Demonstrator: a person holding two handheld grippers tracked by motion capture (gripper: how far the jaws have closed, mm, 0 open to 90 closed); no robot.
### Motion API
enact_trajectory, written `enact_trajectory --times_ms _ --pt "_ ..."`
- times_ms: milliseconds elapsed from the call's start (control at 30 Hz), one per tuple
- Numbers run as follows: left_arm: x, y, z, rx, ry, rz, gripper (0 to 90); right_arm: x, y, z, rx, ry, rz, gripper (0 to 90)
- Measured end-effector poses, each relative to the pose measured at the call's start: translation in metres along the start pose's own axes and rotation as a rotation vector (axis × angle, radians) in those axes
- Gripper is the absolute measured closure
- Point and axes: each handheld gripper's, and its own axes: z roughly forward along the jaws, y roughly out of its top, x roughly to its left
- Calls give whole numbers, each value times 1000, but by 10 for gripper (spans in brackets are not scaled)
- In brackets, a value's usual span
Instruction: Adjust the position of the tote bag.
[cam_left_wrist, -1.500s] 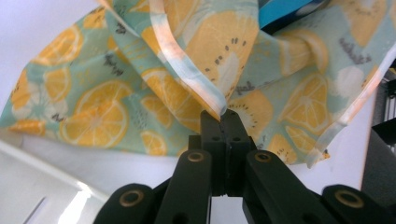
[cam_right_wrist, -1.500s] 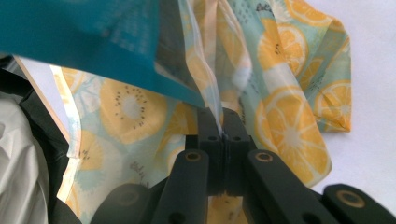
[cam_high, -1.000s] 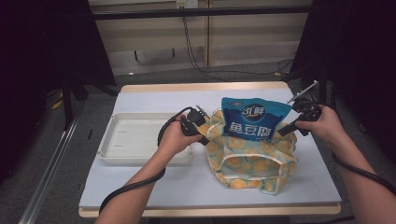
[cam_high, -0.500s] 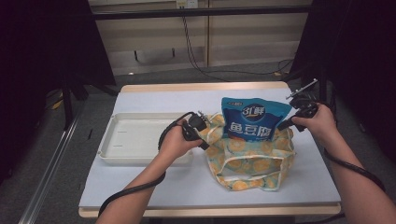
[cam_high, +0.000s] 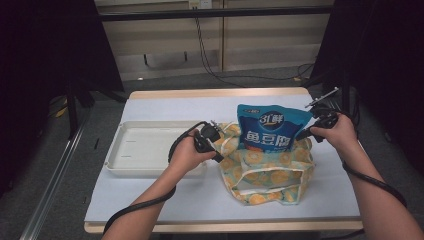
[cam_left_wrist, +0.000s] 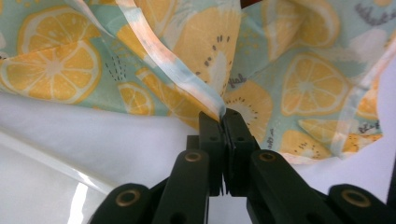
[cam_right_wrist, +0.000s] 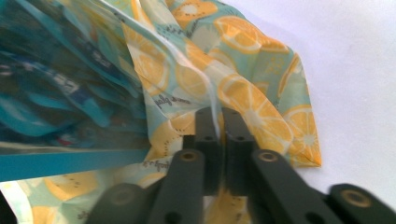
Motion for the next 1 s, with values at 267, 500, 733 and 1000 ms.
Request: enact_trajectory --times_ms 267,500,733,1000 --pt "0 -2 -14 -49 -8 -13 643 13 -5 -15 5 -42 -46 546" --pt "0 3 -22 -78 -6 -29 422 20 -20 -24 7 -53 -62 213" --pt "-4 7 -24 -89 13 -14 270 30 -28 -37 -23 -88 -45 71" --pt "-4 10 -27 -75 13 -7 217 43 -39 -47 -31 -130 -59 67"
